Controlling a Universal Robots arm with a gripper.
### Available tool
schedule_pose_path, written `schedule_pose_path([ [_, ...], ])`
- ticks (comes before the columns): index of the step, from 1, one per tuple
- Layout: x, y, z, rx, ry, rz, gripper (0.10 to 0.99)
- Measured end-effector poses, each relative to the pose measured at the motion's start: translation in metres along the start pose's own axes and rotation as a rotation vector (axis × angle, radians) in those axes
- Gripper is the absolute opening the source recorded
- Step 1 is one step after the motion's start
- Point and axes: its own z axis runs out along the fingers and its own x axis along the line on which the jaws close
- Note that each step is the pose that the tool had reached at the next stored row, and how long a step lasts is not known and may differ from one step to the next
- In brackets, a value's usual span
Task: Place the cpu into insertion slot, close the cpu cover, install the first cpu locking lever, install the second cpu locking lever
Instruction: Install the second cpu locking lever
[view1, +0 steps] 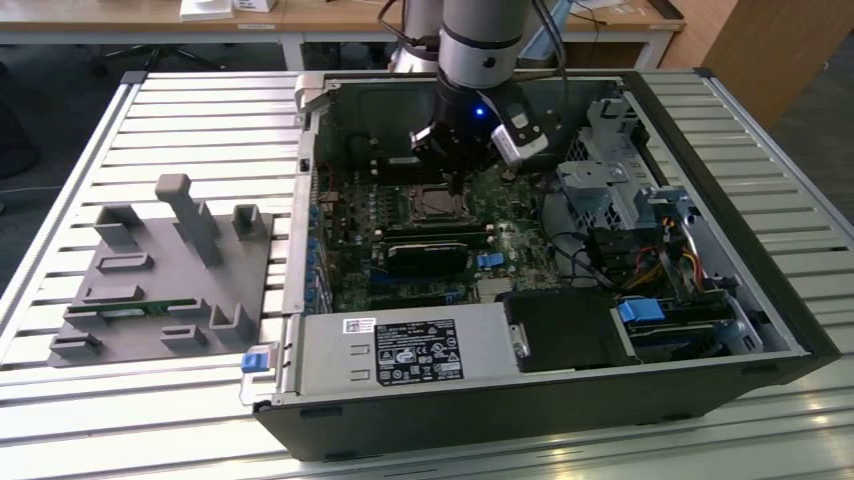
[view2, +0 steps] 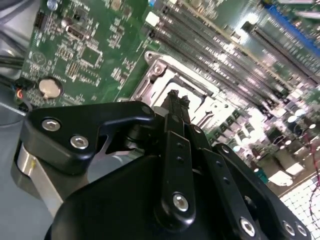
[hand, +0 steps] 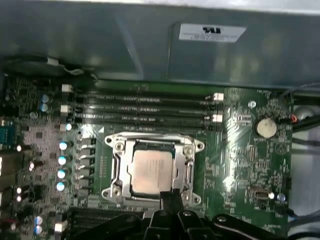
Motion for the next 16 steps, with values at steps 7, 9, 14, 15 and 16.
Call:
schedule_pose_path([
  [7, 0.0002, -0.0059, 0.0017, -0.028, -0.0007, 0.000, 0.106],
  [9, 0.0002, -0.0066, 0.0025, -0.028, -0.0007, 0.000, 0.106],
  [14, 0.0002, -0.0071, 0.0038, -0.029, -0.0007, 0.000, 0.106],
  [15, 0.0002, -0.0073, 0.0041, -0.029, -0.0007, 0.000, 0.106],
  [16, 0.0002, -0.0075, 0.0043, -0.029, -0.0006, 0.000, 0.106],
])
